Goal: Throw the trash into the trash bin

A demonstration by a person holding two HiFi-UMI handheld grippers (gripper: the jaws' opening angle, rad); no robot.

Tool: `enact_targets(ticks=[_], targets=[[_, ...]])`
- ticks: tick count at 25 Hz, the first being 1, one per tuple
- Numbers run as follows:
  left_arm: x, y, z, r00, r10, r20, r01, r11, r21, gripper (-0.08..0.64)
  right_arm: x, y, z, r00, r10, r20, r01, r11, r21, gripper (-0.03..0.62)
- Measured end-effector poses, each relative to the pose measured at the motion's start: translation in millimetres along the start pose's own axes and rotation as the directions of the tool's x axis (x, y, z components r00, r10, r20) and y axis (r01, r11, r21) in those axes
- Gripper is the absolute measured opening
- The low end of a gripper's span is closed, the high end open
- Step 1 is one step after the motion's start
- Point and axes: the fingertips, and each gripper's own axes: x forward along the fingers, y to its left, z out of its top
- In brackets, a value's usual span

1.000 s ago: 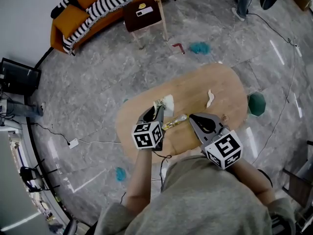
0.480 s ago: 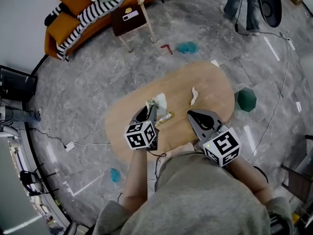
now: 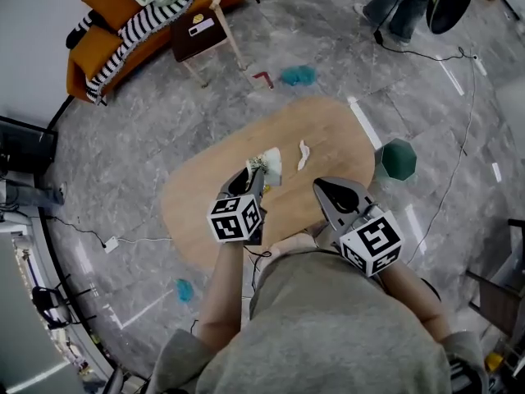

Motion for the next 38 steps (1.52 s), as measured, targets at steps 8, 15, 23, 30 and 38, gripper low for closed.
enact_targets(ticks=[8, 15, 23, 30, 38], targets=[[13.1, -56.2, -7.1, 0.999, -0.037, -0.011, 0.038, 0.999, 0.038, 0.121, -45.1, -30.7, -9.7, 0.999, -0.037, 0.018, 0.037, 0.999, 0.016, 0.008], [27.7, -103.5, -13.7, 0.997, -0.074, -0.026, 0.075, 0.994, 0.079, 0.121, -81.9, -59.3, -19.4, 0.996, -0.08, 0.037, 0.078, 0.996, 0.035, 0.008], [43.7, -156.9, -22.1, 0.993, -0.114, -0.042, 0.119, 0.986, 0.12, 0.121, -127.3, -92.0, -34.6, 0.988, -0.143, 0.05, 0.139, 0.988, 0.068, 0.008], [62.0, -204.1, -32.4, 0.986, -0.153, -0.062, 0.161, 0.974, 0.157, 0.121, -164.4, -121.0, -47.9, 0.978, -0.199, 0.06, 0.193, 0.977, 0.089, 0.008], [85.0, -256.3, -33.8, 0.978, -0.193, -0.08, 0.205, 0.961, 0.183, 0.121, -202.4, -156.0, -55.9, 0.964, -0.257, 0.066, 0.249, 0.962, 0.113, 0.008]])
